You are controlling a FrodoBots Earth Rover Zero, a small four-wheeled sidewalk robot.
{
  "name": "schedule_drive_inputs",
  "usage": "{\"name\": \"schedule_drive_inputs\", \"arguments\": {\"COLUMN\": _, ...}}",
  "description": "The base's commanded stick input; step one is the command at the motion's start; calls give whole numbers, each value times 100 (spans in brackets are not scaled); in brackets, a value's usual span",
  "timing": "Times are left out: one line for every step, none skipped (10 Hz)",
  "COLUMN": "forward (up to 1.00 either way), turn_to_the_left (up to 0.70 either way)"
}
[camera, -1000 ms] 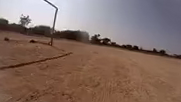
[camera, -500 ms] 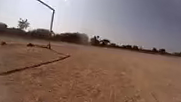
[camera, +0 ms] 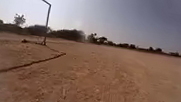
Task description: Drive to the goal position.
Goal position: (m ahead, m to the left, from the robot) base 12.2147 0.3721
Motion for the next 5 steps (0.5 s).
{"name": "schedule_drive_inputs", "arguments": {"forward": 0, "turn_to_the_left": 0}}
{"name": "schedule_drive_inputs", "arguments": {"forward": 9, "turn_to_the_left": 0}}
{"name": "schedule_drive_inputs", "arguments": {"forward": 24, "turn_to_the_left": 0}}
{"name": "schedule_drive_inputs", "arguments": {"forward": 3, "turn_to_the_left": 0}}
{"name": "schedule_drive_inputs", "arguments": {"forward": 17, "turn_to_the_left": 0}}
